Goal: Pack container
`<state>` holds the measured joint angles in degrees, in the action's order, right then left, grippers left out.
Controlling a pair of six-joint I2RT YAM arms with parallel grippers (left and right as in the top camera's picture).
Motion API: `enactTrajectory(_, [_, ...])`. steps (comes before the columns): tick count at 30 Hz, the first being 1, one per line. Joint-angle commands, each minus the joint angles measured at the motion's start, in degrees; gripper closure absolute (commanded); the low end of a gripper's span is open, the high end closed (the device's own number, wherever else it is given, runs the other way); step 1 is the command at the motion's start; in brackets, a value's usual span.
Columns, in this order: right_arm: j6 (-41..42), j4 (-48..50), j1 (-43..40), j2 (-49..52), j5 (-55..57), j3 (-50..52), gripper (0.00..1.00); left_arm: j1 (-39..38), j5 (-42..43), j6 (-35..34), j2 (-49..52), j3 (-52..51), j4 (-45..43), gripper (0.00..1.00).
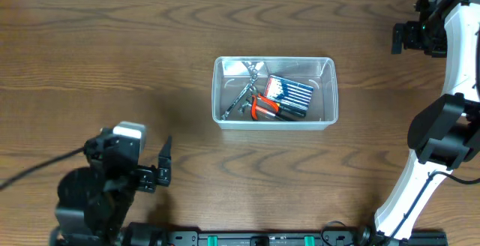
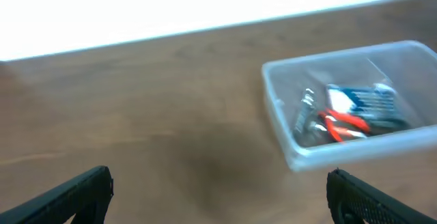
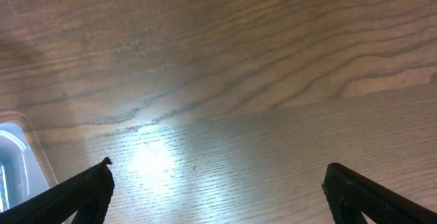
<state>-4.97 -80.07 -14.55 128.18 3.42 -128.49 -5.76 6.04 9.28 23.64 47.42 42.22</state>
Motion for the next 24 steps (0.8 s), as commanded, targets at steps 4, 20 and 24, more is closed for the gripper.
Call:
enactTrajectory(4, [0.68, -0.04, 0.26, -1.38, -0.24, 0.17, 0.01, 4.72, 0.76, 3.19, -10.75, -15.98, -12.76, 0.02])
enactTrajectory(20, [0.66, -0.04, 0.26, -1.38, -0.22, 0.17, 0.01, 8.85, 0.61, 2.93, -23.54, -40.44, -32.33, 0.02])
enactTrajectory(24, [0.66, -0.04, 0.26, -1.38, -0.24, 0.17, 0.01, 8.85, 0.57, 2.89, -23.54, -43.19, -32.26, 0.02])
